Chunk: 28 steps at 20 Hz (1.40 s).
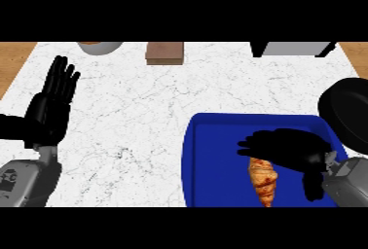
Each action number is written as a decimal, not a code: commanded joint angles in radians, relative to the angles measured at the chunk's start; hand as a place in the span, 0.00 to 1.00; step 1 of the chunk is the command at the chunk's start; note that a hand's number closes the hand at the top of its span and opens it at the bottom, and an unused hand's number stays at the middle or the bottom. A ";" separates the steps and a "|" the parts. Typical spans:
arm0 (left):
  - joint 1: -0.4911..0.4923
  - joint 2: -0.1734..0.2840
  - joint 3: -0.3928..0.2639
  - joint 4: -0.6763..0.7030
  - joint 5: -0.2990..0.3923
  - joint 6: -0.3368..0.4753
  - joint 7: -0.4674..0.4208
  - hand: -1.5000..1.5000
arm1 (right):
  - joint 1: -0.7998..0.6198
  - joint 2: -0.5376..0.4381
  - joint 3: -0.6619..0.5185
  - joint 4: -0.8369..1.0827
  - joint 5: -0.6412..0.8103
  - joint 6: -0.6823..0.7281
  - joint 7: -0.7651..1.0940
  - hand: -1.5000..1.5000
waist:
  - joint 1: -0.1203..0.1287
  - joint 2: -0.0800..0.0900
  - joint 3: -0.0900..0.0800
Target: Pick the croissant from the tray and place it in the pot
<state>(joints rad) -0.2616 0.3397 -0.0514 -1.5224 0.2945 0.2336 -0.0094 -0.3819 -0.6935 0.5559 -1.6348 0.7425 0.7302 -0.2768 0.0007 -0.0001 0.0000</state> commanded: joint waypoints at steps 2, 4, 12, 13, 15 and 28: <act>-0.034 0.003 0.051 0.049 -0.008 -0.051 -0.004 0.50 | -0.005 0.100 -0.011 0.042 0.077 -0.016 -0.035 0.00 | 0.002 0.001 0.000; -0.027 -0.036 0.036 0.032 -0.041 -0.018 0.001 0.50 | 0.011 0.126 -0.037 -0.019 0.090 0.040 0.017 0.00 | -0.001 0.000 0.000; -0.017 -0.044 0.044 -0.068 -0.072 -0.015 0.089 0.50 | 0.107 0.075 -0.047 0.041 0.261 -0.112 -0.069 0.00 | 0.000 -0.001 0.000; 0.075 -0.033 0.077 -0.028 -0.043 -0.077 -0.021 0.50 | 0.055 0.147 -0.026 0.084 0.265 -0.069 -0.028 0.00 | 0.005 0.000 0.000; -0.050 -0.077 0.051 0.079 -0.082 -0.040 -0.013 0.50 | 0.123 0.229 0.046 0.118 0.335 -0.146 0.043 0.00 | -0.004 0.002 0.000; 0.060 -0.058 0.112 -0.070 -0.075 -0.113 0.044 0.50 | 0.116 0.261 0.028 0.348 0.446 -0.268 -0.221 1.00 | 0.012 0.000 0.000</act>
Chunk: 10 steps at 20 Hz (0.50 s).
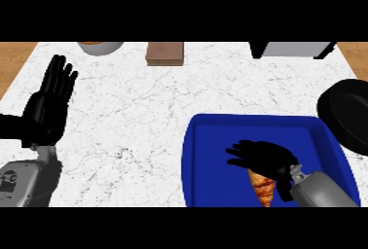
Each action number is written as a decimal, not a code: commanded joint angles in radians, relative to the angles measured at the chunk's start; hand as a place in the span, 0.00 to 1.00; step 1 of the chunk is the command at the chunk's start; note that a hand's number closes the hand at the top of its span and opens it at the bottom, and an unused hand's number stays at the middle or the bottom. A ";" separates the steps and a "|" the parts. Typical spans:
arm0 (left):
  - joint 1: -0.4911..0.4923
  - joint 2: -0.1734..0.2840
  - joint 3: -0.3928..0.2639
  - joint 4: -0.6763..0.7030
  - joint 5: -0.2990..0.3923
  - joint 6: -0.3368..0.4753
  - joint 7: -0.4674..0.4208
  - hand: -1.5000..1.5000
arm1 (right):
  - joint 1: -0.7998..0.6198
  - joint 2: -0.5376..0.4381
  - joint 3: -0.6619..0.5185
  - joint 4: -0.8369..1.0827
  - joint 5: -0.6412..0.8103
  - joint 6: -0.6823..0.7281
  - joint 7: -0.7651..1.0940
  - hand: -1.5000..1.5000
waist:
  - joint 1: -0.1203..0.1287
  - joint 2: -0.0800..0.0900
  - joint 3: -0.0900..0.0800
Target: Pick the croissant from the tray and place it in the pot
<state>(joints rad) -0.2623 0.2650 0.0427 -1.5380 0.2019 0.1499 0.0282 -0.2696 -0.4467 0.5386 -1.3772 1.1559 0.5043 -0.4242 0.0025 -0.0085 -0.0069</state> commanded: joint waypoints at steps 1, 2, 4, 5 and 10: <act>-0.010 0.024 0.035 0.011 0.020 -0.029 0.010 0.50 | 0.010 -0.009 0.074 0.042 0.040 -0.036 -0.108 1.00 | 0.003 0.010 0.007; -0.001 -0.023 -0.028 -0.041 -0.028 0.025 0.044 0.50 | 0.015 0.011 0.072 0.074 0.043 -0.094 -0.125 1.00 | 0.005 0.009 0.008; 0.027 -0.022 -0.004 -0.006 -0.014 0.001 -0.012 0.50 | -0.018 0.060 0.093 0.061 0.062 -0.080 -0.104 1.00 | 0.008 0.010 0.007; -0.004 -0.023 -0.009 0.005 -0.025 0.008 -0.002 0.50 | 0.039 0.051 0.105 -0.006 0.066 -0.078 -0.086 1.00 | -0.003 0.009 0.007; -0.014 -0.031 0.005 0.000 -0.024 0.015 -0.001 0.50 | 0.079 0.018 0.103 0.054 0.097 -0.187 -0.150 1.00 | -0.001 0.009 0.007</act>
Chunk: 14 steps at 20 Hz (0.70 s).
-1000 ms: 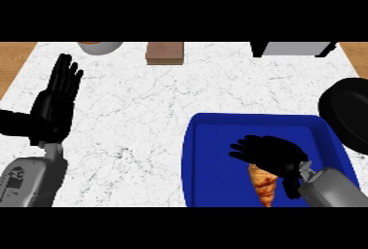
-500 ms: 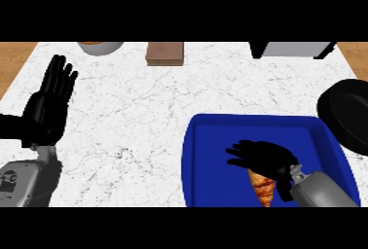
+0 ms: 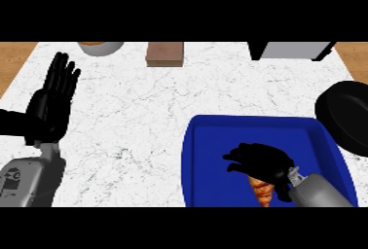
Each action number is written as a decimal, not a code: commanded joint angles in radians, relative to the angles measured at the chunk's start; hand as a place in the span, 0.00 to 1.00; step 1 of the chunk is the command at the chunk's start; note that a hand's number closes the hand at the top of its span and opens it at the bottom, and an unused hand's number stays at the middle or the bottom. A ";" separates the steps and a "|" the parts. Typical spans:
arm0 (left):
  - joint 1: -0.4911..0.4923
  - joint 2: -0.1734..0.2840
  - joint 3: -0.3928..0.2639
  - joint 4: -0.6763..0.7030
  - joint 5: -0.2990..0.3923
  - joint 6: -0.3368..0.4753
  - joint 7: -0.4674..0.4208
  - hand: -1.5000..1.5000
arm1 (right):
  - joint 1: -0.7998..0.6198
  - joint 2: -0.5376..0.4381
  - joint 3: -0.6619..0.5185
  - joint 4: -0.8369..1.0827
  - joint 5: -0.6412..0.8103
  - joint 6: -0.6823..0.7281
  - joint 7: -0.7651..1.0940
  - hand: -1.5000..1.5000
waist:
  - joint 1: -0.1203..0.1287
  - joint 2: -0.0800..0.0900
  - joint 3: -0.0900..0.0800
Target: Pick the croissant from the tray and place it in the pot
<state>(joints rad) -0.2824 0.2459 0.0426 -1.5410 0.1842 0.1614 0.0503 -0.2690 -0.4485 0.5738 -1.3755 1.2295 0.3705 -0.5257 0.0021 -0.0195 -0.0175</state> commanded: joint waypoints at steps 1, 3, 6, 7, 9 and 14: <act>0.038 -0.001 0.002 -0.003 -0.009 -0.014 -0.022 0.50 | 0.067 0.029 0.035 0.007 0.010 -0.009 -0.019 1.00 | -0.001 0.019 0.017; 0.024 -0.004 0.010 -0.011 -0.003 -0.010 0.003 0.50 | 0.050 0.037 0.017 -0.053 0.015 0.018 -0.006 1.00 | -0.003 0.018 0.017; 0.030 -0.023 -0.014 -0.036 -0.020 0.003 -0.003 0.50 | -0.037 0.168 -0.098 0.068 0.029 -0.042 0.160 1.00 | 0.013 0.021 0.019; 0.029 -0.005 0.003 -0.004 -0.009 -0.020 -0.025 0.50 | -0.054 0.239 -0.165 0.043 0.007 -0.005 0.287 1.00 | 0.012 0.023 0.018; -0.002 0.005 0.014 -0.003 -0.008 -0.010 -0.003 0.50 | -0.091 0.304 -0.300 0.055 -0.011 -0.023 0.453 1.00 | -0.001 0.026 0.020; 0.010 -0.018 -0.011 -0.007 -0.004 -0.023 -0.017 0.50 | -0.218 0.441 -0.496 0.076 0.004 -0.139 0.809 1.00 | 0.030 0.033 0.017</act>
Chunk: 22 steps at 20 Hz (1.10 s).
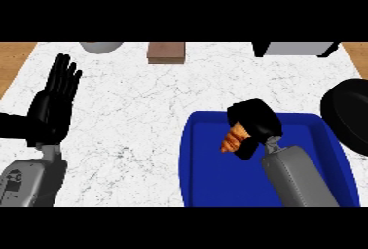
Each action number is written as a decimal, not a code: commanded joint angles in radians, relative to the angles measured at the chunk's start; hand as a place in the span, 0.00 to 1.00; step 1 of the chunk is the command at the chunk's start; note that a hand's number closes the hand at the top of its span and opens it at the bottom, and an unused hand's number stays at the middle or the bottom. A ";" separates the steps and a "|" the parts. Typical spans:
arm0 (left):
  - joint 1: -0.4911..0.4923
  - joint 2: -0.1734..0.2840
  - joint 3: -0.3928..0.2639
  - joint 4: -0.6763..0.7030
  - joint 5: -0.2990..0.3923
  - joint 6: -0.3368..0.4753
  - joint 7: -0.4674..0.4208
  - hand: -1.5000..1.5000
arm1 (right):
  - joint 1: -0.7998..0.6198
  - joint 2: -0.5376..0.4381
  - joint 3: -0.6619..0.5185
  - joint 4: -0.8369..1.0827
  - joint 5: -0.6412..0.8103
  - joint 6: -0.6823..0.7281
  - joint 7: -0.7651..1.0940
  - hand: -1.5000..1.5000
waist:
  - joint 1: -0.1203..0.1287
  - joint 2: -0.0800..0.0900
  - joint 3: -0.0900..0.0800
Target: Pick the croissant from the tray and place it in the pot
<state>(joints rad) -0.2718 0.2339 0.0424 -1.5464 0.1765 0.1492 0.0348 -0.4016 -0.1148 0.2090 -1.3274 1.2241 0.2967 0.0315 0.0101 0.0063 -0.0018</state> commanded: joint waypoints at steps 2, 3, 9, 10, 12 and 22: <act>-0.017 0.012 0.001 0.008 0.003 -0.015 0.003 0.50 | -0.156 0.110 -0.184 0.027 0.006 -0.134 0.386 1.00 | 0.037 0.009 0.002; -0.019 -0.006 -0.013 0.006 0.000 -0.008 0.005 0.50 | -0.209 0.111 -0.189 0.027 0.037 -0.157 0.462 1.00 | 0.045 0.006 0.001; -0.025 -0.014 -0.027 0.008 -0.013 -0.003 0.009 0.50 | -0.440 0.114 -0.256 0.072 0.249 -0.281 0.833 1.00 | 0.040 0.001 -0.001; -0.004 -0.014 -0.028 -0.008 -0.003 -0.012 0.010 0.50 | -0.466 0.114 -0.236 0.090 0.284 -0.312 0.897 1.00 | 0.054 0.000 -0.001; -0.013 0.009 -0.002 0.022 -0.002 -0.022 -0.001 0.50 | -0.484 0.114 -0.226 0.115 0.376 -0.365 0.972 1.00 | 0.029 0.002 0.000; 0.012 -0.007 0.023 0.044 -0.009 -0.017 -0.041 0.50 | -0.464 -0.017 -0.302 0.007 0.453 -0.319 1.024 1.00 | -0.013 -0.008 0.002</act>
<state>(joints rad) -0.2870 0.2339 0.0605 -1.5018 0.1732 0.1354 0.0197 -0.8946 -0.0930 -0.0612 -1.2746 1.6679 -0.0587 1.0134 0.0053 0.0000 -0.0009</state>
